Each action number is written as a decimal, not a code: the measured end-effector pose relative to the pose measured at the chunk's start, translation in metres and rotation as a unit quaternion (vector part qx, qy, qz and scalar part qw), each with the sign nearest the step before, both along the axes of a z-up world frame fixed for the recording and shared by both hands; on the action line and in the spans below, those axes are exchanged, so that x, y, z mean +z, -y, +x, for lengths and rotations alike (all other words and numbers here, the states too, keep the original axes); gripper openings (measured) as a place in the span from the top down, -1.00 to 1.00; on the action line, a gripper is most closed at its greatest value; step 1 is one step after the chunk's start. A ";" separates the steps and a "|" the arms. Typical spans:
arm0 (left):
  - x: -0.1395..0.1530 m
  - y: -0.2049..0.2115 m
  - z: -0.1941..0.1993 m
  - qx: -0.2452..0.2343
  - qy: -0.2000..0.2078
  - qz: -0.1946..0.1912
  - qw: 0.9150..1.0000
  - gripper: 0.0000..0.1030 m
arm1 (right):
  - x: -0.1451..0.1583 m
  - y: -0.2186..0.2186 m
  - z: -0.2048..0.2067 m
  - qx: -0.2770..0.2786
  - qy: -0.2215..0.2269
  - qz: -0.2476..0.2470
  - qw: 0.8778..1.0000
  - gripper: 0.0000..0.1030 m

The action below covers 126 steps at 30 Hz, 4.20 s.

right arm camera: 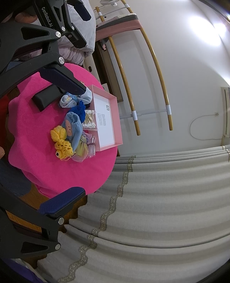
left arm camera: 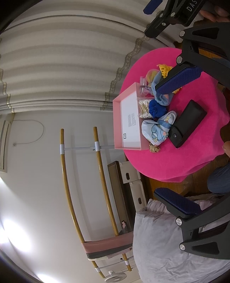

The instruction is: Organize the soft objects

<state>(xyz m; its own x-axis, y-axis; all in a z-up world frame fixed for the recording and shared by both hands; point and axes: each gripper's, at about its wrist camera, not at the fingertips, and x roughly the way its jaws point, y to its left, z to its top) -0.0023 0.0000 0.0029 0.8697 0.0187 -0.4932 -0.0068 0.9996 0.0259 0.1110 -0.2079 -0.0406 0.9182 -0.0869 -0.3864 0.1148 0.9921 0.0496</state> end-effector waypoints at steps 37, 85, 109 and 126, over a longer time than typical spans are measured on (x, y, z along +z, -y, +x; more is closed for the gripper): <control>-0.047 -0.007 0.056 0.006 -0.048 0.009 0.999 -1.00 | -0.053 0.012 0.058 0.002 -0.077 0.001 0.997 -1.00; -0.206 0.025 0.217 0.074 -0.231 -0.101 0.965 -1.00 | -0.159 0.040 0.154 0.023 -0.211 0.044 0.976 -1.00; -0.210 0.011 0.198 0.020 -0.217 -0.089 0.972 -0.83 | -0.165 0.030 0.155 0.030 -0.218 0.039 0.975 -1.00; -0.194 -0.012 0.181 -0.018 -0.207 -0.103 0.973 0.18 | -0.164 0.028 0.145 0.076 -0.206 0.081 0.972 0.03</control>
